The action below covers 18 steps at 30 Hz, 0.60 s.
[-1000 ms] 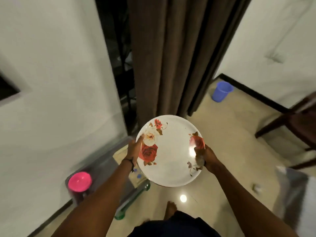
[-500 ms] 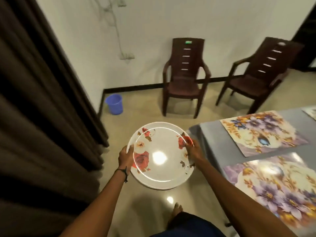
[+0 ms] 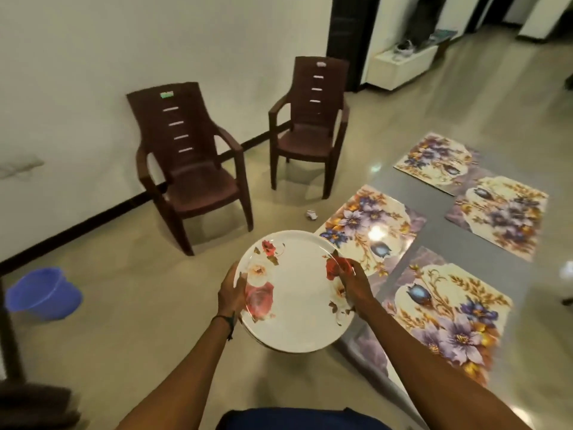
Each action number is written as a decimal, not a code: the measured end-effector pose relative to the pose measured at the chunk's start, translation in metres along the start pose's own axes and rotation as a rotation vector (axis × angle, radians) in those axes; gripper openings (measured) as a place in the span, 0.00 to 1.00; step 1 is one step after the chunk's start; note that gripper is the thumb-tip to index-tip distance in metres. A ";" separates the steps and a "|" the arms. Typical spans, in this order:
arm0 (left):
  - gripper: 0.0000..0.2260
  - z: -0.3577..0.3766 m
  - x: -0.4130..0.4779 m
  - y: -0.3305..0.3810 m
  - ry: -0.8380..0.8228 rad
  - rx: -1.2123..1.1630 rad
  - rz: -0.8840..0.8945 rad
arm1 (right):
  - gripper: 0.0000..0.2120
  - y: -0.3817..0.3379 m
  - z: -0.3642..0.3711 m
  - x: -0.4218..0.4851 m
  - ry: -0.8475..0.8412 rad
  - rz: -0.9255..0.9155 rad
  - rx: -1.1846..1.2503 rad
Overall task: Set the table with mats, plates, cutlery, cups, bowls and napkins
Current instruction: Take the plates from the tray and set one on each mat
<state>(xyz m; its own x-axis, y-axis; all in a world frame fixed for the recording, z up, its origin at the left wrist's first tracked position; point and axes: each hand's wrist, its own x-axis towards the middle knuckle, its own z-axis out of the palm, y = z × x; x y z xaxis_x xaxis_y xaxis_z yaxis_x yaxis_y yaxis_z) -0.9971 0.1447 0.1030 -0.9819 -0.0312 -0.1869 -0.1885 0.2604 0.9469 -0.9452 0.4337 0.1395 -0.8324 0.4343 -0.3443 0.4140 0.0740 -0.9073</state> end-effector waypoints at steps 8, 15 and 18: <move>0.28 0.011 0.142 0.015 -0.352 0.068 0.102 | 0.21 0.001 0.039 0.053 0.274 0.167 0.129; 0.27 0.011 0.258 0.046 -0.641 0.160 0.152 | 0.20 -0.017 0.092 0.080 0.509 0.258 0.284; 0.28 0.031 0.297 0.060 -0.776 0.209 0.164 | 0.22 -0.013 0.103 0.093 0.637 0.329 0.308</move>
<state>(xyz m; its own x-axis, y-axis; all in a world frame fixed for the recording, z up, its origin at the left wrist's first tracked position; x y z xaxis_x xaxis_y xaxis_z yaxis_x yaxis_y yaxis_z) -1.2995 0.1812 0.0957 -0.6897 0.6793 -0.2506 0.0389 0.3804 0.9240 -1.0663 0.3808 0.0945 -0.2742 0.8293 -0.4870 0.4041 -0.3602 -0.8408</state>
